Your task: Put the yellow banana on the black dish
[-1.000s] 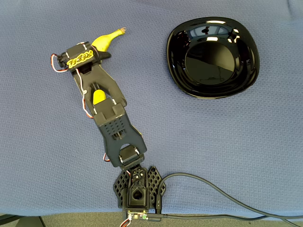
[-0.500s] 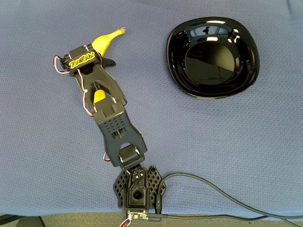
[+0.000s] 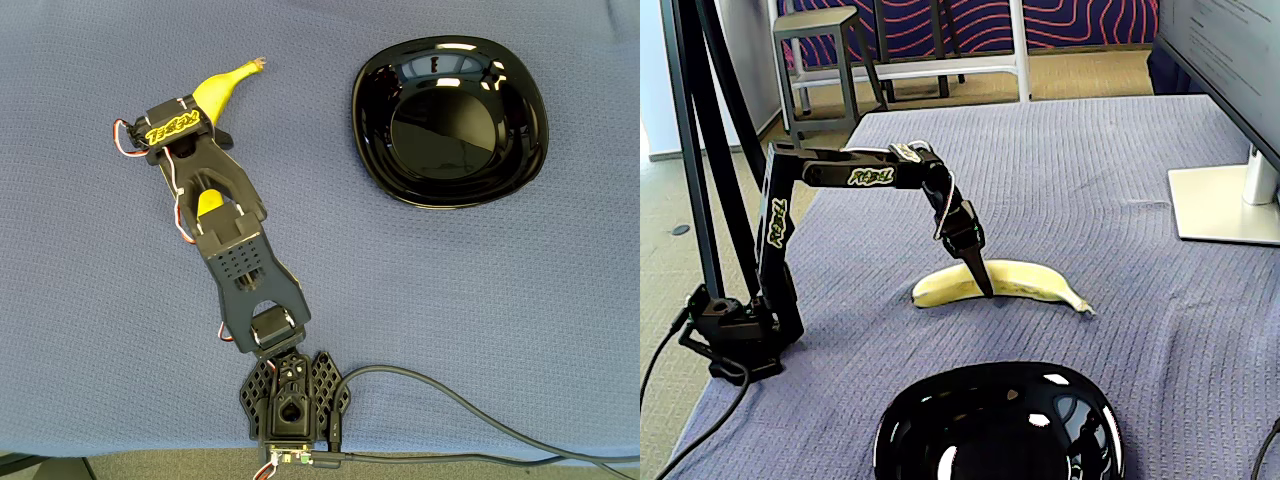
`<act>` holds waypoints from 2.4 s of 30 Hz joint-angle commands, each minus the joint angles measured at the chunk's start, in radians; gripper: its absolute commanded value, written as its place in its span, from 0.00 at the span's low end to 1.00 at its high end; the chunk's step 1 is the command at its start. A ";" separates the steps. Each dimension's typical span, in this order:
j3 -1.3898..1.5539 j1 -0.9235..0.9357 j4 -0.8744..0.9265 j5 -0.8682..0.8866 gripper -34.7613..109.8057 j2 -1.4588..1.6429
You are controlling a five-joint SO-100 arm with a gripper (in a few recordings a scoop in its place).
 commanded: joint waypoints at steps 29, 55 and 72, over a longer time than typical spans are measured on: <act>-0.003 -0.002 -0.011 0.002 0.27 0.144; 0.023 0.071 0.084 -0.218 0.24 0.365; -0.181 0.245 0.417 -0.123 0.24 0.345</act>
